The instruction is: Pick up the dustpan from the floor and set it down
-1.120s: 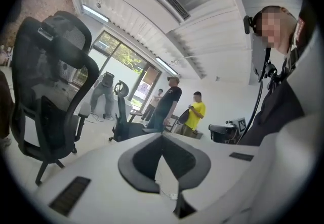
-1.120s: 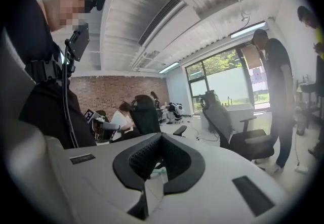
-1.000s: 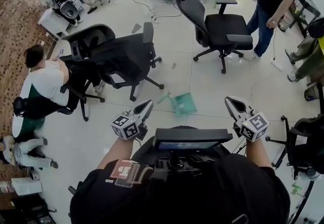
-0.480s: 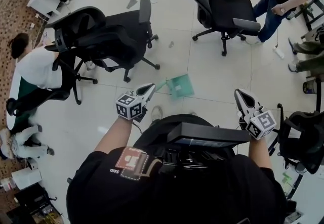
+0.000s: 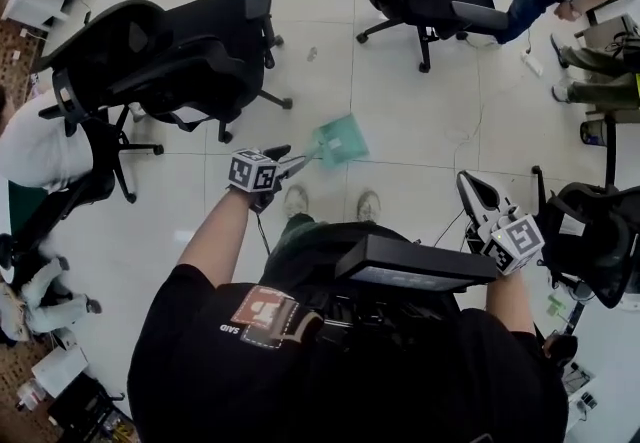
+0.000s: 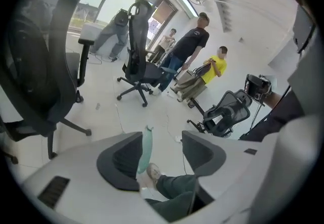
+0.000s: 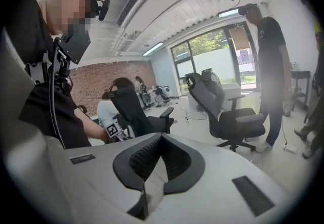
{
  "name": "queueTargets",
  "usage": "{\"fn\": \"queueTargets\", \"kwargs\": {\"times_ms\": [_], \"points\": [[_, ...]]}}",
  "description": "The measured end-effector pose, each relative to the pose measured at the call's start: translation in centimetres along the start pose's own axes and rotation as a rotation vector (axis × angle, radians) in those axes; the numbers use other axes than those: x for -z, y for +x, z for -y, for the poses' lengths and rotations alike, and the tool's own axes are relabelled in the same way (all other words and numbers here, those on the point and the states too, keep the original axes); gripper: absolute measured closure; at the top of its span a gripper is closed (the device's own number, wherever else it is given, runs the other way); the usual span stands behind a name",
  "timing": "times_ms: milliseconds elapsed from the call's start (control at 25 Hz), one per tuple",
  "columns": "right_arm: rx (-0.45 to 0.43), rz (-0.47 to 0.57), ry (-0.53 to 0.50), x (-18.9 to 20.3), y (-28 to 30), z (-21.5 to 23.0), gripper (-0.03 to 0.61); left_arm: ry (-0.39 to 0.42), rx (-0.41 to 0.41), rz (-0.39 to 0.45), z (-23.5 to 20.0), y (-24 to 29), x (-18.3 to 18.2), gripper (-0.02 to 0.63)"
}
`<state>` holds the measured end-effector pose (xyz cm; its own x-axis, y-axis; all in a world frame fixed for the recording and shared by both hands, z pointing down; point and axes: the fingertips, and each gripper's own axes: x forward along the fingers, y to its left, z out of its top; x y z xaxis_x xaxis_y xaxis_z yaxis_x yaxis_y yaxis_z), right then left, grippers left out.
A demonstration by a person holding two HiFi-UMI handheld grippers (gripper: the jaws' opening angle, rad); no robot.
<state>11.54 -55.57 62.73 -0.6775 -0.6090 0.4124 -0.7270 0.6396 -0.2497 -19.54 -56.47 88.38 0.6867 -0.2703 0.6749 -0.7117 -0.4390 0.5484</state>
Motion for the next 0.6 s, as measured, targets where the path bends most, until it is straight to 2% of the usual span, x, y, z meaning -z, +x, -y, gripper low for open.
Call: {"fn": "queueTargets", "kwargs": {"times_ms": [120,440,600], "points": [[-0.017,-0.039,0.000,1.5,1.5,0.3,0.569,-0.018,0.013,-0.055,-1.8,2.5,0.8,0.315],[-0.032,-0.101,0.015,4.2,3.3,1.5,0.569,0.031,0.061,-0.190,-2.5,8.3,2.7,0.314],[-0.014,-0.132,0.026,5.7,3.6,2.2,0.569,0.101,-0.012,-0.227,-4.7,11.0,3.7,0.314]]}}
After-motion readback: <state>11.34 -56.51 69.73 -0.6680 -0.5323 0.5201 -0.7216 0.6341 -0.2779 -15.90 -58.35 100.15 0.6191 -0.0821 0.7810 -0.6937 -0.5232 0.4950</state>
